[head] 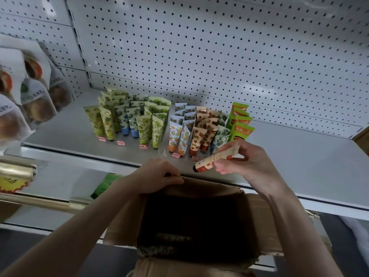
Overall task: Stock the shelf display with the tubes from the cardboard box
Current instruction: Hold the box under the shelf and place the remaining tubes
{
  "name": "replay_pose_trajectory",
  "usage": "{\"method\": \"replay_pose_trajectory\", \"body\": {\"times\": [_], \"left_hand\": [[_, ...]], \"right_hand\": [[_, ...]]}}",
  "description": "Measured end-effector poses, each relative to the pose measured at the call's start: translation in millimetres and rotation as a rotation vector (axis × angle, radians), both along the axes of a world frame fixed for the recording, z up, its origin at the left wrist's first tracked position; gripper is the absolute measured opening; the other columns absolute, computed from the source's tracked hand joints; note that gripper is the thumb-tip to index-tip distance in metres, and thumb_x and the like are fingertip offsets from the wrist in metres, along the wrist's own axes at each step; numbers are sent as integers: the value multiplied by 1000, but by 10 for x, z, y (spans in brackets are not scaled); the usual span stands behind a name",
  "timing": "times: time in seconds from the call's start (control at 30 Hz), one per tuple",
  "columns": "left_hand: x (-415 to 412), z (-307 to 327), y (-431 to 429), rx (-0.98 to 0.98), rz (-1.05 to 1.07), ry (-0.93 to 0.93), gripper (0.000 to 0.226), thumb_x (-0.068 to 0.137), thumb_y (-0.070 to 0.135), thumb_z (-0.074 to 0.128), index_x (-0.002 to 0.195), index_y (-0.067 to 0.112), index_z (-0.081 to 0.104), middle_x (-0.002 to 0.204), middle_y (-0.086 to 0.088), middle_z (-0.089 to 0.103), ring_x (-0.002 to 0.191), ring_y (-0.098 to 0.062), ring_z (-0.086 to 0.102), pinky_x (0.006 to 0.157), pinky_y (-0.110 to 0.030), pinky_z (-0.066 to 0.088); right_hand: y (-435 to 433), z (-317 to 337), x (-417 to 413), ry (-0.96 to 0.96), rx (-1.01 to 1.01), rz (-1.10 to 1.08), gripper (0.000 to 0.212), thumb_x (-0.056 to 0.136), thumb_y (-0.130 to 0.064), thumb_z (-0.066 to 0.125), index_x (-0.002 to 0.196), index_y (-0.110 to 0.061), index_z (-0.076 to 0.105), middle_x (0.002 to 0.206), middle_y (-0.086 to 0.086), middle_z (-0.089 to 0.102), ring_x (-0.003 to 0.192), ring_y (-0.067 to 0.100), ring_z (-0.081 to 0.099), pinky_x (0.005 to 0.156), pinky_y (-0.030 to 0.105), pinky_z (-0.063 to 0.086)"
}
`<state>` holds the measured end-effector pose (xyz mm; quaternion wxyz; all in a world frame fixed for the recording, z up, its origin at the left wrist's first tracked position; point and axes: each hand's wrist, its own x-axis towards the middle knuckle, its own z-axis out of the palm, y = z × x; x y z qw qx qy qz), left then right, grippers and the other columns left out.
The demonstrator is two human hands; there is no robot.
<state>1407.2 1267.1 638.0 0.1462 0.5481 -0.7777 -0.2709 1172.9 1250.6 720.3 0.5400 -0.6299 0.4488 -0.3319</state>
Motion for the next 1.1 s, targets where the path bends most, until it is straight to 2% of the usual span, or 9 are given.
{"method": "replay_pose_trajectory", "body": {"times": [0.1,0.2,0.27,0.37,0.47,0.57,0.67,0.8,1.1], "left_hand": [[19,-8,-11,-13,2,6,20,88,41,59,88,26,72,79,10,67,72,-6,58,73,-30,47],[38,-13,-26,-12,-7,21,21,88,40,59,88,24,73,79,8,68,73,-7,58,74,-31,47],[52,-10,-37,-16,-9,34,22,88,40,59,88,23,73,80,7,69,74,-8,59,75,-33,48],[77,-17,-53,-27,-5,51,21,88,40,59,87,24,73,80,7,69,73,-7,59,75,-33,47],[91,-38,-55,-28,-3,66,21,88,40,59,87,24,73,79,7,69,73,-7,60,74,-33,48],[94,-54,-51,-37,-3,73,20,87,38,60,89,24,74,80,8,70,72,-6,60,73,-30,47],[109,-58,-57,-37,1,73,19,87,38,60,89,25,74,80,9,70,72,-4,59,73,-27,47],[120,-63,-68,-36,11,86,17,87,38,61,89,26,74,79,10,69,72,-3,58,70,-21,43],[155,-79,-78,-36,-3,83,20,88,37,60,88,23,73,77,6,70,70,-7,59,70,-24,44]], "right_hand": [[-66,-14,81,-24,-66,-103,24,70,-1,76,90,-1,64,77,12,71,65,23,71,58,21,54],[-180,-76,179,49,-201,-263,30,67,-8,81,87,-16,60,79,11,70,58,24,69,53,23,55],[-260,-103,223,100,-267,-320,34,67,-13,83,83,-25,55,83,9,70,59,22,69,58,30,58],[-362,-165,255,179,-394,-305,30,69,-18,82,78,-30,57,83,3,70,74,19,70,72,42,58],[-438,-225,291,335,-538,-276,21,72,-20,79,88,-17,65,82,3,69,78,19,66,76,41,54],[-487,-262,305,453,-680,-260,25,79,-21,75,99,-8,69,88,7,71,81,22,66,76,34,52],[-516,-277,305,548,-830,-232,20,84,-17,70,98,-3,71,84,9,72,74,23,66,70,32,51],[-568,-297,316,609,-874,-186,13,86,-13,67,87,-1,72,71,12,66,62,26,59,58,39,50],[-588,-267,381,840,-746,-173,21,93,-24,56,101,-13,72,100,7,54,85,27,57,69,35,46]]}}
